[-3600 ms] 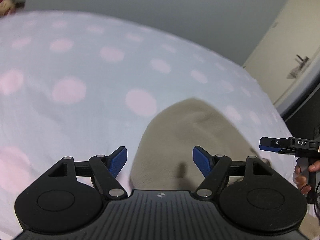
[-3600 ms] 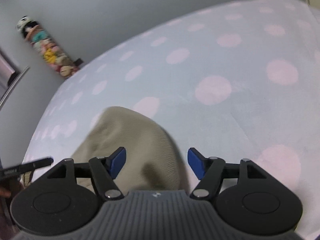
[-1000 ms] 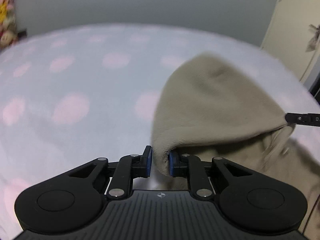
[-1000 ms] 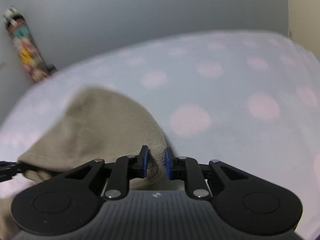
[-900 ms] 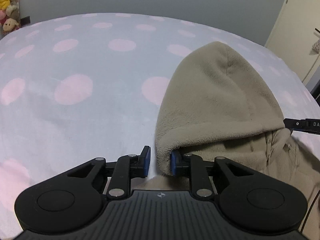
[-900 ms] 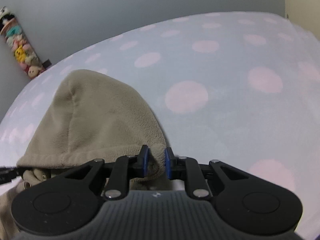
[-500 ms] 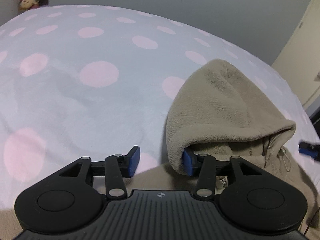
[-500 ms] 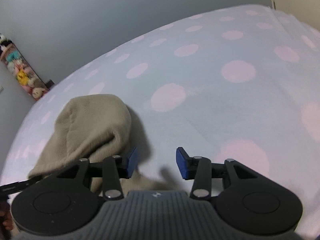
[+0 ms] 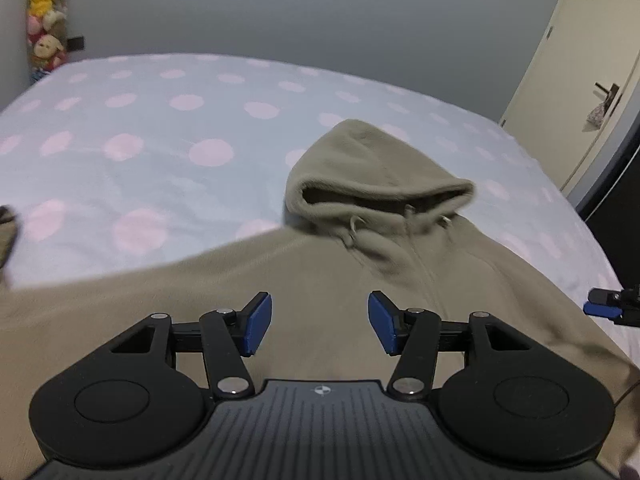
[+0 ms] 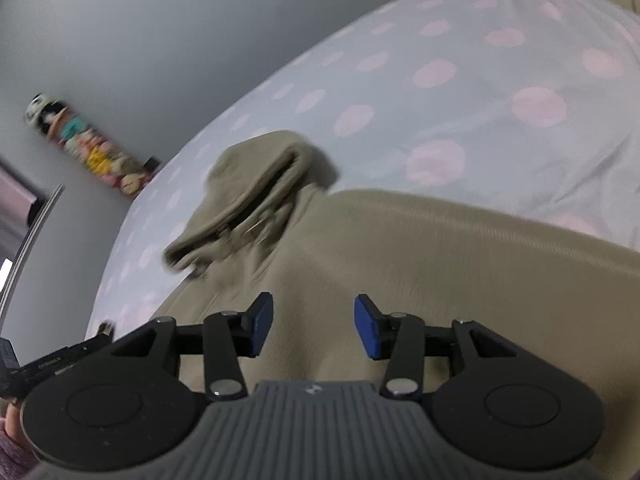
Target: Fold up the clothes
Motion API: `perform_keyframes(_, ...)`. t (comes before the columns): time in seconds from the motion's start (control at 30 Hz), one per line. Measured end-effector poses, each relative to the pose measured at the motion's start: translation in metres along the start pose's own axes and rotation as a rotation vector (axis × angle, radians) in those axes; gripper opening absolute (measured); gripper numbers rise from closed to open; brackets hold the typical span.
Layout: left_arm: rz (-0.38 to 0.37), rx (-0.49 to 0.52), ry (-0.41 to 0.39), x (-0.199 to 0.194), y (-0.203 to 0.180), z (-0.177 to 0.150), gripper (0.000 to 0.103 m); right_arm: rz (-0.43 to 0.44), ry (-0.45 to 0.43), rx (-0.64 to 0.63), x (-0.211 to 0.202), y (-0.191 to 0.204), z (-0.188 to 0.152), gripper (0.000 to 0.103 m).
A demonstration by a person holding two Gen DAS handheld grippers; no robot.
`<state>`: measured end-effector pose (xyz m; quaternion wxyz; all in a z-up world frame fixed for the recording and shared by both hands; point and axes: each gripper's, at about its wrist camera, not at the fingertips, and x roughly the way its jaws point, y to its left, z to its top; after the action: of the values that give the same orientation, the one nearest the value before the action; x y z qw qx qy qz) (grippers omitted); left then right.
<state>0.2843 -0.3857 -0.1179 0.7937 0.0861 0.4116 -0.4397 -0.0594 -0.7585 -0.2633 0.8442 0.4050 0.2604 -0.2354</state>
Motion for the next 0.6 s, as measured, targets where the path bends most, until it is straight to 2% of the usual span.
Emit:
perform_keyframes(0.17, 0.082, -0.024, -0.029, -0.076, -0.016, -0.053, 0.057, 0.031, -0.029, -0.070, -0.055, 0.034, -0.053, 0.061)
perform_keyframes(0.3, 0.108, -0.068, -0.029, -0.119, -0.026, -0.100, 0.057, 0.050, -0.004, -0.112, -0.083, 0.055, -0.107, 0.062)
perform_keyframes(0.47, 0.072, -0.091, -0.053, -0.151, -0.040, -0.145, 0.057, 0.056, 0.054, -0.154, -0.101, 0.076, -0.176, 0.063)
perform_keyframes(0.6, 0.023, -0.108, -0.081, -0.171, -0.050, -0.176, 0.057, 0.071, 0.126, -0.182, -0.105, 0.096, -0.213, 0.063)
